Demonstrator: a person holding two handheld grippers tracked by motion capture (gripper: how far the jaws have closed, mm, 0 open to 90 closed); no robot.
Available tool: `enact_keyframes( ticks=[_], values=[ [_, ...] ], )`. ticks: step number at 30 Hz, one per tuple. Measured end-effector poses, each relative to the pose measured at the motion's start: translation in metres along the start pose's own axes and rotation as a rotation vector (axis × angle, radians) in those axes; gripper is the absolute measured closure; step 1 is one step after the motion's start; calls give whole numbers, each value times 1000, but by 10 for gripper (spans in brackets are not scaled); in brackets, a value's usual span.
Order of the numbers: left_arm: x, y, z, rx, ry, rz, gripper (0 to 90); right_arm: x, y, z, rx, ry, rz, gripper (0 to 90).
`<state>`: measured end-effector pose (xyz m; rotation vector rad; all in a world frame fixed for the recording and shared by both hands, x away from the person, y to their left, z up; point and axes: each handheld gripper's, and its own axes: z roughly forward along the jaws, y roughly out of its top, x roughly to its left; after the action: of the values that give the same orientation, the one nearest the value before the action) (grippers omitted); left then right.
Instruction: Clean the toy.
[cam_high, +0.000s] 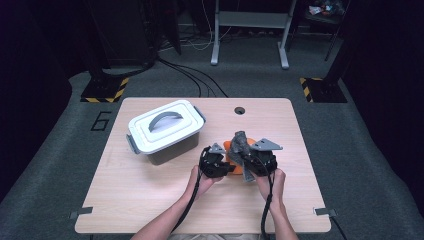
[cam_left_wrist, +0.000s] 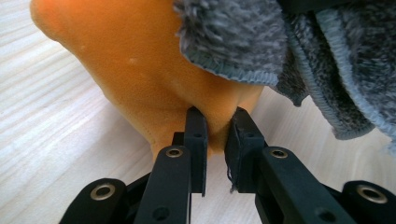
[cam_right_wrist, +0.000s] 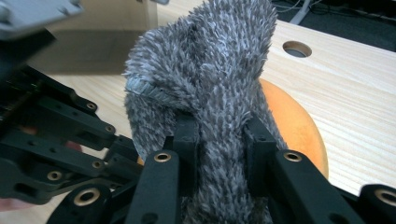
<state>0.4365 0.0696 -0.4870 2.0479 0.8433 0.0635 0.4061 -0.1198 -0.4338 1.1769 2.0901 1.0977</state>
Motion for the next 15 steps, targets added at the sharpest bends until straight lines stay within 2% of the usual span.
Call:
enact_keyframes(
  ticks=[6, 15],
  values=[
    [4, -2, 1, 6, -13, -14, 794, -8, -3, 1, 8, -24, 8, 712],
    [6, -2, 1, -5, -14, -20, 794, -37, -16, -1, 20, -70, 85, 711]
  ],
)
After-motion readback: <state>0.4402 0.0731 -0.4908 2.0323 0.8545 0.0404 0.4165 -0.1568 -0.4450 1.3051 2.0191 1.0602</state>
